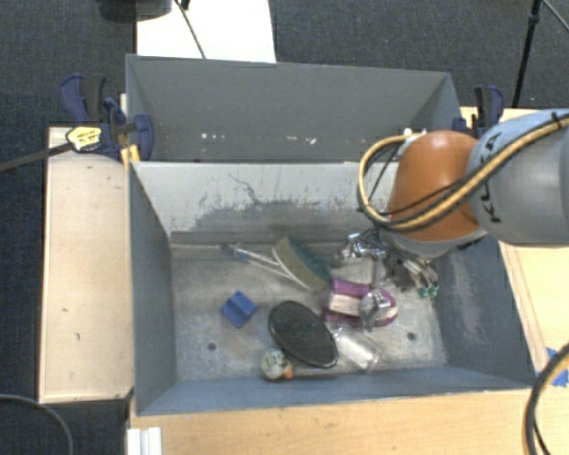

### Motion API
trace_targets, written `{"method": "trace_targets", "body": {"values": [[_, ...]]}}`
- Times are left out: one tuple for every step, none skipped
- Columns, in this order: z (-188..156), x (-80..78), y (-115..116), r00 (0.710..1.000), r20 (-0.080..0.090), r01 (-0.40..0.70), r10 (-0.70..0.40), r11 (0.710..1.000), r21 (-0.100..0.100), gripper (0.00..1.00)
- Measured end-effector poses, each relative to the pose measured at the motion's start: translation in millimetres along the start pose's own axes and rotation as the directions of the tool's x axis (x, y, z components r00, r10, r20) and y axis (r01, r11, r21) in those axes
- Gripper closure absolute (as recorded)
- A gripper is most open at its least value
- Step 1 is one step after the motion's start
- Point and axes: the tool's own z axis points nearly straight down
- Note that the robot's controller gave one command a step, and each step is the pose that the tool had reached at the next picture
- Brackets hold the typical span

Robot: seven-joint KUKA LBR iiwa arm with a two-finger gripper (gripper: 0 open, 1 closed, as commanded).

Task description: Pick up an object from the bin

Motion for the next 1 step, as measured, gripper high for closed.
{"method": "trace_targets", "body": {"values": [[-0.9,-0.6,-37.7,0.979,0.008,-0.205,0.205,0.979,-0.011,0.0]]}}
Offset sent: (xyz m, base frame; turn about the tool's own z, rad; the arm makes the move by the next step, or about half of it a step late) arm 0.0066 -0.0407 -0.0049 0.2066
